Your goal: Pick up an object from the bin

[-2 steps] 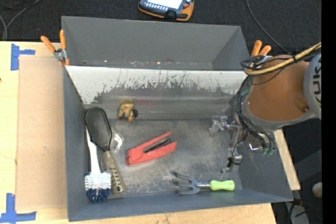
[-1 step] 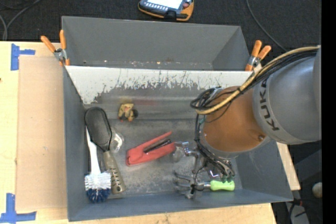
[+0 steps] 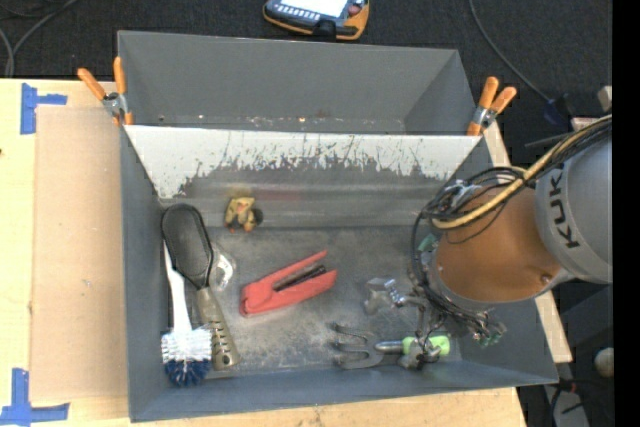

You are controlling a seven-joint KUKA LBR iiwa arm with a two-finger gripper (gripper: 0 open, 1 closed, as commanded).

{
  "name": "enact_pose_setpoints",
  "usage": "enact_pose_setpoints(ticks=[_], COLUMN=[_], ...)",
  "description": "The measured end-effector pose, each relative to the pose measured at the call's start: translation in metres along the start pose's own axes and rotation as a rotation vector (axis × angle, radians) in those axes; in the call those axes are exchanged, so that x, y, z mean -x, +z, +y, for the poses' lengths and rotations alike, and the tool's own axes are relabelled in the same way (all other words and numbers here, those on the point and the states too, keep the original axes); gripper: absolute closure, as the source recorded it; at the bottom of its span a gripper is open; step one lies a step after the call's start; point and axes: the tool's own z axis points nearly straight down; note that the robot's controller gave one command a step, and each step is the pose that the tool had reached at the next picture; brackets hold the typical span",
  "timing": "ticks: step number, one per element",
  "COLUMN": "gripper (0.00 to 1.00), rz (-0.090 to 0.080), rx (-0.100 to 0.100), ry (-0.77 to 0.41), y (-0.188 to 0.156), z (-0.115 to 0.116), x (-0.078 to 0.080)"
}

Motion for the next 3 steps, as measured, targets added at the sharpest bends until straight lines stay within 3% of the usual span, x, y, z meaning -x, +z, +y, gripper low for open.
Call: enact_pose_setpoints(ticks=[1,2,3], gripper=[1.0,1.0,1.0], rz=[0.032,0.032,0.044], rx=[0.024,0.024,0.029], ry=[0.014,0.014,0.014], y=[0.002,0.002,-0.012], z=[0.065,0.065,0.066], x=[0.029,0.029,0.026])
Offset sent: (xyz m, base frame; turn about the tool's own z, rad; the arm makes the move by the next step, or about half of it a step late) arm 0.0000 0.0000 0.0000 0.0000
